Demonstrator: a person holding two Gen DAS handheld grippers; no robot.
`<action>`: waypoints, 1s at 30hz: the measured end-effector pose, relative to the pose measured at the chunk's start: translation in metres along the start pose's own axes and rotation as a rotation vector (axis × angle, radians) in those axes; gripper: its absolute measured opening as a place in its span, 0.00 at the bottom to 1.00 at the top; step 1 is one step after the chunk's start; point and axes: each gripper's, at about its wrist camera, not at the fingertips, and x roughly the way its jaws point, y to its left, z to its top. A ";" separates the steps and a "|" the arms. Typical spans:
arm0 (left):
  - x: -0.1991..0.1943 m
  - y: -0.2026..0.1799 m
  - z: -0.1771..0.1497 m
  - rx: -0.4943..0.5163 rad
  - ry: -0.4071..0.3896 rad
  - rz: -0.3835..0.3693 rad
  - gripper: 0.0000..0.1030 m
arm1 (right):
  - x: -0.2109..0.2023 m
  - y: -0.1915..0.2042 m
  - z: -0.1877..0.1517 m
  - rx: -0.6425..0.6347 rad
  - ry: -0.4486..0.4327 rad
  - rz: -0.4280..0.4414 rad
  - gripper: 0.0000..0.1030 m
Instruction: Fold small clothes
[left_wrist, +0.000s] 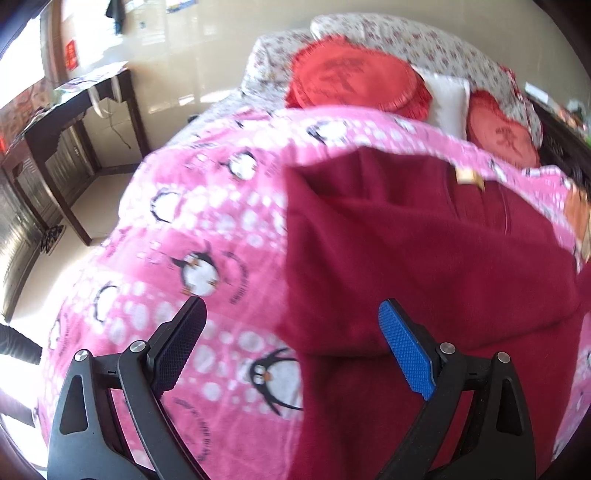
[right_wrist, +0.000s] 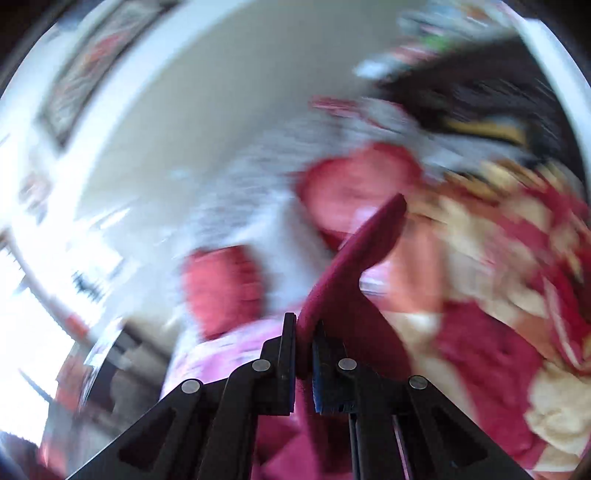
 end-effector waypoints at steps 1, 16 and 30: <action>-0.005 0.006 0.002 -0.013 -0.009 0.001 0.92 | 0.001 0.028 0.000 -0.051 0.011 0.070 0.06; -0.015 0.044 0.014 -0.113 -0.015 -0.013 0.92 | 0.218 0.224 -0.281 -0.468 0.747 0.227 0.16; 0.030 0.001 0.027 -0.056 0.044 -0.105 0.92 | 0.098 0.098 -0.163 -0.376 0.427 -0.069 0.50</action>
